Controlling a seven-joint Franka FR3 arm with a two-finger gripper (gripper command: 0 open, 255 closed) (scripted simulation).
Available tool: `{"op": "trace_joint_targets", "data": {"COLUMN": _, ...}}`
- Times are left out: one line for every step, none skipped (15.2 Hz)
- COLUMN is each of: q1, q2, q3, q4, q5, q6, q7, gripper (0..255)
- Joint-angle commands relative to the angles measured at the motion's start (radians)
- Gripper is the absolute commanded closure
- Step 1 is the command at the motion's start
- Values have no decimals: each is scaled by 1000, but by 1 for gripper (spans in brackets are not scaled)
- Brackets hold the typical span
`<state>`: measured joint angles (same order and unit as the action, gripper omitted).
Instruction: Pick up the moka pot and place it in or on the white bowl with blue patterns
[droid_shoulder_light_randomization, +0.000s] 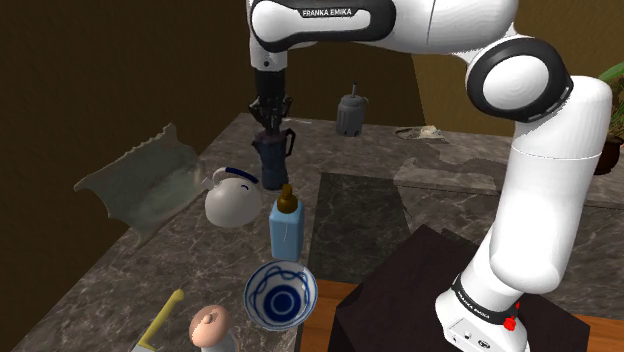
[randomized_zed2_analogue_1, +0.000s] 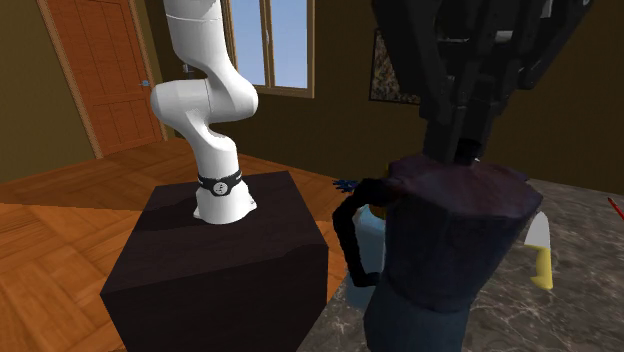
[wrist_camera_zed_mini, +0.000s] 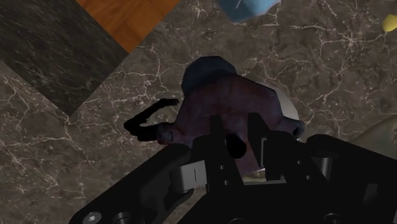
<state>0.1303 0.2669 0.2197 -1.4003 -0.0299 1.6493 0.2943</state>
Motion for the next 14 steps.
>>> {"op": "trace_joint_targets", "data": {"q1": 7, "q2": -24, "q3": 6, "q4": -12, "q5": 4, "q6": -11, "q7": 13, "gripper": 255}}
{"op": "trace_joint_targets", "data": {"q1": 14, "q2": -52, "q3": 12, "q4": -40, "q5": 9, "q6": -10, "q7": 27, "gripper": 255}}
{"op": "trace_joint_targets", "data": {"q1": 21, "q2": -78, "q3": 18, "q4": -66, "q5": 14, "q6": -9, "q7": 41, "gripper": 255}}
{"op": "trace_joint_targets", "data": {"q1": 28, "q2": -103, "q3": 25, "q4": -90, "q5": 19, "q6": -10, "q7": 55, "gripper": 255}}
{"op": "trace_joint_targets", "data": {"q1": 35, "q2": -127, "q3": 32, "q4": -112, "q5": 24, "q6": -11, "q7": 69, "gripper": 255}}
{"op": "trace_joint_targets", "data": {"q1": 42, "q2": -151, "q3": 39, "q4": -133, "q5": 29, "q6": -12, "q7": 84, "gripper": 255}}
{"op": "trace_joint_targets", "data": {"q1": 50, "q2": -173, "q3": 46, "q4": -152, "q5": 34, "q6": -15, "q7": 99, "gripper": 255}}
{"op": "trace_joint_targets", "data": {"q1": 58, "q2": -195, "q3": 53, "q4": -169, "q5": 39, "q6": -18, "q7": 114, "gripper": 255}}
{"op": "trace_joint_targets", "data": {"q1": 66, "q2": -215, "q3": 60, "q4": -185, "q5": 44, "q6": -22, "q7": 130, "gripper": 255}}
{"op": "trace_joint_targets", "data": {"q1": 74, "q2": -235, "q3": 68, "q4": -199, "q5": 50, "q6": -26, "q7": 145, "gripper": 255}}
{"op": "trace_joint_targets", "data": {"q1": 82, "q2": -254, "q3": 76, "q4": -212, "q5": 55, "q6": -31, "q7": 161, "gripper": 255}}
{"op": "trace_joint_targets", "data": {"q1": 90, "q2": -272, "q3": 85, "q4": -224, "q5": 61, "q6": -36, "q7": 178, "gripper": 255}}
{"op": "trace_joint_targets", "data": {"q1": 98, "q2": -290, "q3": 93, "q4": -234, "q5": 66, "q6": -42, "q7": 195, "gripper": 255}}
{"op": "trace_joint_targets", "data": {"q1": 107, "q2": -306, "q3": 102, "q4": -243, "q5": 72, "q6": -48, "q7": 212, "gripper": 255}}
